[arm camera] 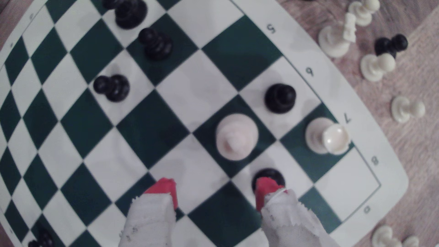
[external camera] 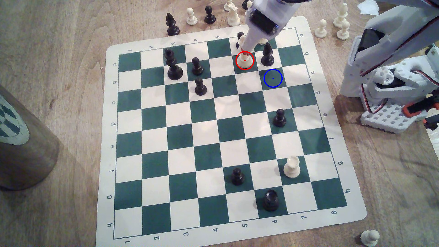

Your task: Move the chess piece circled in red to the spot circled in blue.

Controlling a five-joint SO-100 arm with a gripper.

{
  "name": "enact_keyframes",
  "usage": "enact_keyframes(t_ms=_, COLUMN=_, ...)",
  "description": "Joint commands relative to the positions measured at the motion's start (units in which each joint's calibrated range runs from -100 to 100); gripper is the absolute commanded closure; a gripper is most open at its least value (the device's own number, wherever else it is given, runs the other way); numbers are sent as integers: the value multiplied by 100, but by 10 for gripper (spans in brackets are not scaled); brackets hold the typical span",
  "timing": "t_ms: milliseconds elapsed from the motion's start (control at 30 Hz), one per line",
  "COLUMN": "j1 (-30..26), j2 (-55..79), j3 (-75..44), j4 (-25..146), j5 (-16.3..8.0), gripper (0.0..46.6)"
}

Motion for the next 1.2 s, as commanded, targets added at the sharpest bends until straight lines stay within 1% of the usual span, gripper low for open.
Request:
enact_keyframes(t_ms=0, j1=69, j2=236, j3=-52, j4=-440, j5=-5, gripper=277)
enact_keyframes(t_ms=233, j1=77, j2=864, j3=-71, j4=-939, j5=24, gripper=276)
enact_keyframes(t_ms=333, j1=132, j2=966, j3=-89, j4=-1013, j5=83, gripper=277)
enact_keyframes(t_ms=400, j1=171, j2=1034, j3=-107, j4=-1062, j5=132, gripper=285)
enact_keyframes(t_ms=433, j1=202, j2=1093, j3=-134, j4=-1095, j5=176, gripper=300)
enact_keyframes(t_ms=533, j1=218, j2=1110, j3=-125, j4=-1119, j5=210, gripper=317)
enact_keyframes(t_ms=767, j1=218, j2=1144, j3=-125, j4=-1349, j5=171, gripper=305)
enact_keyframes(t_ms=933, j1=163, j2=1093, j3=-134, j4=-1332, j5=161, gripper=327)
enact_keyframes(t_ms=1167, j1=116, j2=1025, j3=-125, j4=-1250, j5=151, gripper=326)
